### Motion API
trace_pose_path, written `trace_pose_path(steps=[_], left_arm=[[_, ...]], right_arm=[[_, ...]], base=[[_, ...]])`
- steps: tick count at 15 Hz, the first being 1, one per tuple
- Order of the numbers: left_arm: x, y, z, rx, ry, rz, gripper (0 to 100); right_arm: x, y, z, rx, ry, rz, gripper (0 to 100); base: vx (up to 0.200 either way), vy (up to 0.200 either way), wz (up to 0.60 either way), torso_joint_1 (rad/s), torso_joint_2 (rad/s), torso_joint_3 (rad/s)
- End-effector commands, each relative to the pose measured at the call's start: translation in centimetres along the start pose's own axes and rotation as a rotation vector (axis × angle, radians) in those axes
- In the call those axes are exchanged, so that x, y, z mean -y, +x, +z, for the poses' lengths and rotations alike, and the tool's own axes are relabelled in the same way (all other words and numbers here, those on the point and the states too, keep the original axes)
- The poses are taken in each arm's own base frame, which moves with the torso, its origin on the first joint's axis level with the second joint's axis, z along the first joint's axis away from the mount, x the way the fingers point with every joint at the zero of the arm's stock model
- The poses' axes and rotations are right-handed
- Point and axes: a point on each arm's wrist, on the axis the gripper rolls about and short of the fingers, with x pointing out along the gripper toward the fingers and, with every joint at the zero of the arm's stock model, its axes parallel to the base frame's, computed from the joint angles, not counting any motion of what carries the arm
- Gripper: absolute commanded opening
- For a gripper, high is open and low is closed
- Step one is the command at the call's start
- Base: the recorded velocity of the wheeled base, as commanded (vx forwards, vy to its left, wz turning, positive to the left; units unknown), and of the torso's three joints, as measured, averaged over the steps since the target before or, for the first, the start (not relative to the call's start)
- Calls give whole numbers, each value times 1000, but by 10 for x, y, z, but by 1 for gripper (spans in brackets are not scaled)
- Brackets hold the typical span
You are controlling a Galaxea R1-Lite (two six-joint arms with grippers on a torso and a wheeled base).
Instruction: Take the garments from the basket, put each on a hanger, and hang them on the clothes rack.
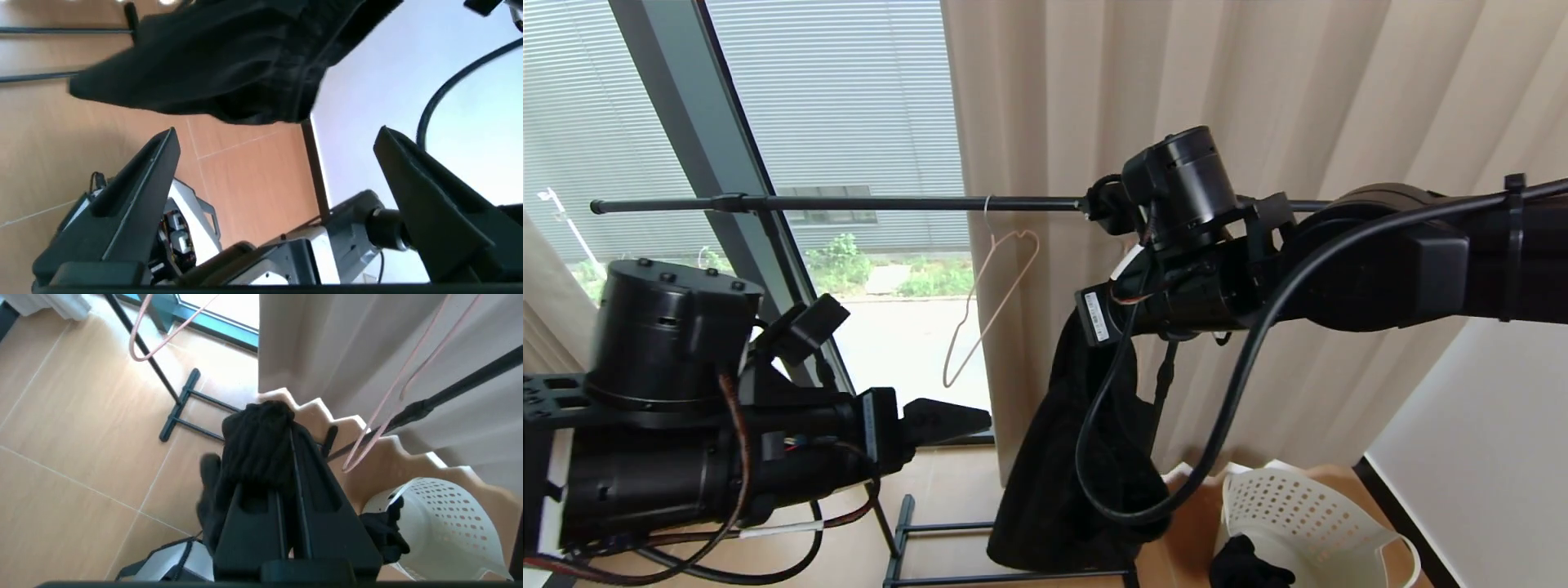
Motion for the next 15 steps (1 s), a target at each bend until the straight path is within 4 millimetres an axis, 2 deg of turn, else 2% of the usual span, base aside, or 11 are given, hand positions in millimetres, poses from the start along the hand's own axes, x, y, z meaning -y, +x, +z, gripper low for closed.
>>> trace_pose_path(steps=[1,2,6,8,11,15], left_arm=[[13,48,1,-39,35,69,100],[16,69,4,-16,49,131,100],[21,106,5,2,70,156,100],[19,126,7,64,81,257,100],[23,128,7,82,107,273,100],[22,144,-22,20,155,332,100]], right_arm=[[-7,22,-5,-20,-7,-30,0],[-12,21,-2,-5,3,-27,0],[-27,10,4,38,4,-25,0],[-36,1,5,49,-4,-3,0],[-43,-19,9,76,37,27,0],[-41,-27,11,87,92,32,0]], base=[[0,0,0,0,0,0],[0,0,0,0,0,0],[0,0,0,0,0,0],[0,0,0,0,0,0],[0,0,0,0,0,0],[0,0,0,0,0,0]])
